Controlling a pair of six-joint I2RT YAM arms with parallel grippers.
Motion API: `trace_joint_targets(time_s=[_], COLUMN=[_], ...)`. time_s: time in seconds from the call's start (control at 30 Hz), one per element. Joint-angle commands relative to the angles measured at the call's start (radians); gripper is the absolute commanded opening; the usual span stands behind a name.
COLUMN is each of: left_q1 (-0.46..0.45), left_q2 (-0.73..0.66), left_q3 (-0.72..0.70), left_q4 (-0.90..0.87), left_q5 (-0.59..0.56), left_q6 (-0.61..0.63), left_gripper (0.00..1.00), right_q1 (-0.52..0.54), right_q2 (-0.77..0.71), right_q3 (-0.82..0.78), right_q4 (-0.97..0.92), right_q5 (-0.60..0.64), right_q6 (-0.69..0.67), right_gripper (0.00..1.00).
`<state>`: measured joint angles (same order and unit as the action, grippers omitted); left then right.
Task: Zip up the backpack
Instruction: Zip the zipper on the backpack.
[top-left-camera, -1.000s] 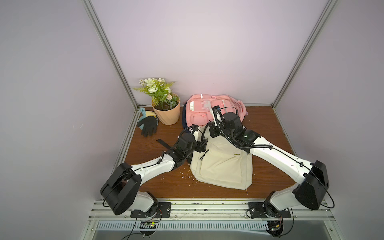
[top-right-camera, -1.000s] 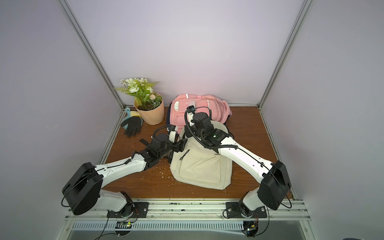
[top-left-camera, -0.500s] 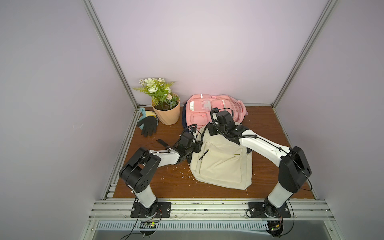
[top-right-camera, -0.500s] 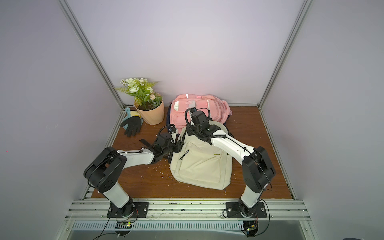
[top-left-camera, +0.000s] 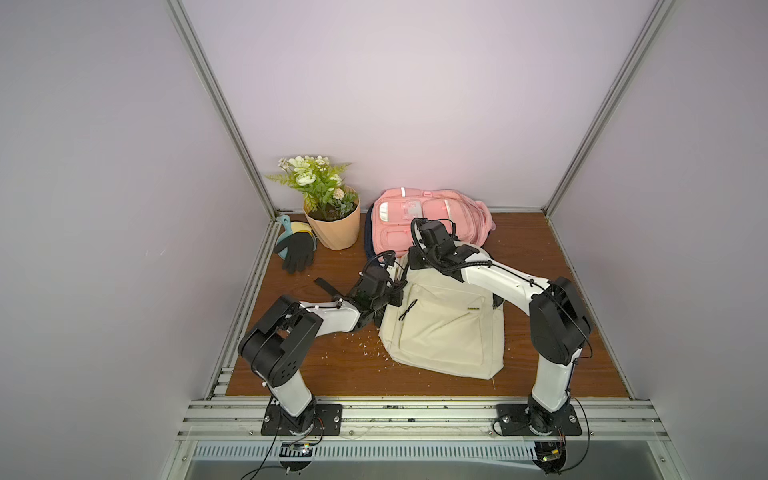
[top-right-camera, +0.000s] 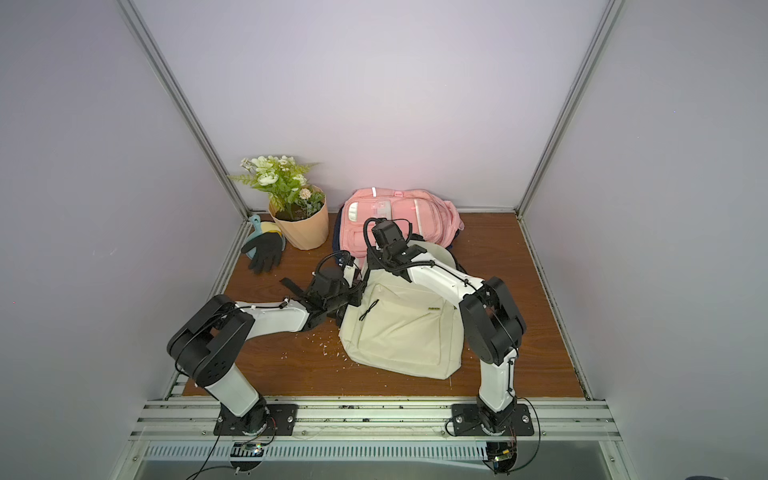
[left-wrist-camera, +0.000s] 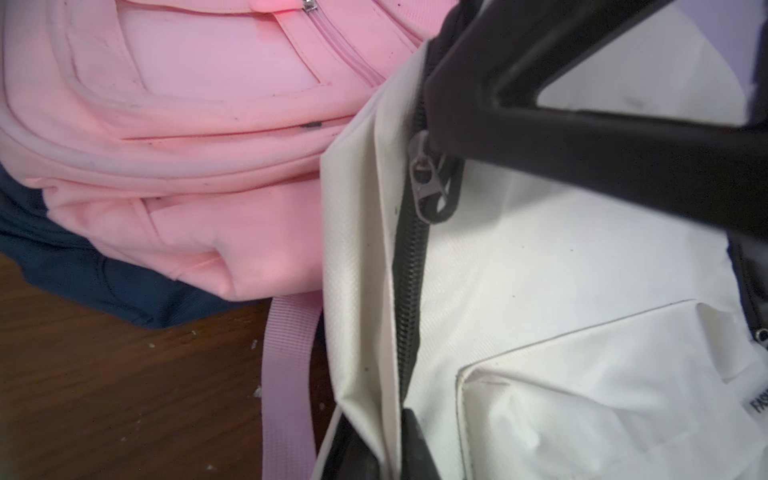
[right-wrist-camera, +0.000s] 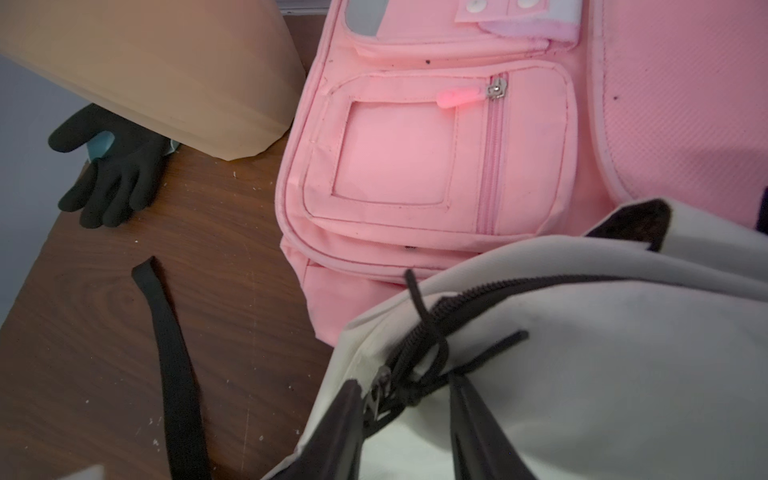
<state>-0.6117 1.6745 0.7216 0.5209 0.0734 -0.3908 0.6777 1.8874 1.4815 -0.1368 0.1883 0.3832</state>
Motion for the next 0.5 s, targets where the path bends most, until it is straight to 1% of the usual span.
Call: trace_joint_targets(time_s=[0.0,0.13,0.2,0.3,0.47], left_q1=[-0.032,-0.048,-0.049,-0.049,-0.049], left_q2=[-0.040,-0.071,-0.080,-0.082,-0.074], left_q3=[-0.014,-0.030,-0.033,-0.034,-0.037], left_q4=[0.028,0.041,0.036,0.029,0.031], left_q5=[-0.038,-0.045,-0.055,-0.071,-0.076], left_q6=[-0.003,-0.013,-0.016,-0.013,-0.017], left_gripper=[0.09,0.04,0.02,0.00,0.00], right_q1=[0.001,0.002,0.002,0.002,0.003], right_q2=[0.008,0.021,0.021,0.004,-0.026], right_q3=[0.049,0.050,0.049,0.030,0.006], right_q4=[-0.012,-0.018,-0.024,-0.017,-0.007], right_q5=[0.039,0.064,0.073,0.072,0.079], right_q6=[0.031,0.035,0.037,0.039,0.037], right_gripper=[0.37,0.32,0.25,0.19,0.07])
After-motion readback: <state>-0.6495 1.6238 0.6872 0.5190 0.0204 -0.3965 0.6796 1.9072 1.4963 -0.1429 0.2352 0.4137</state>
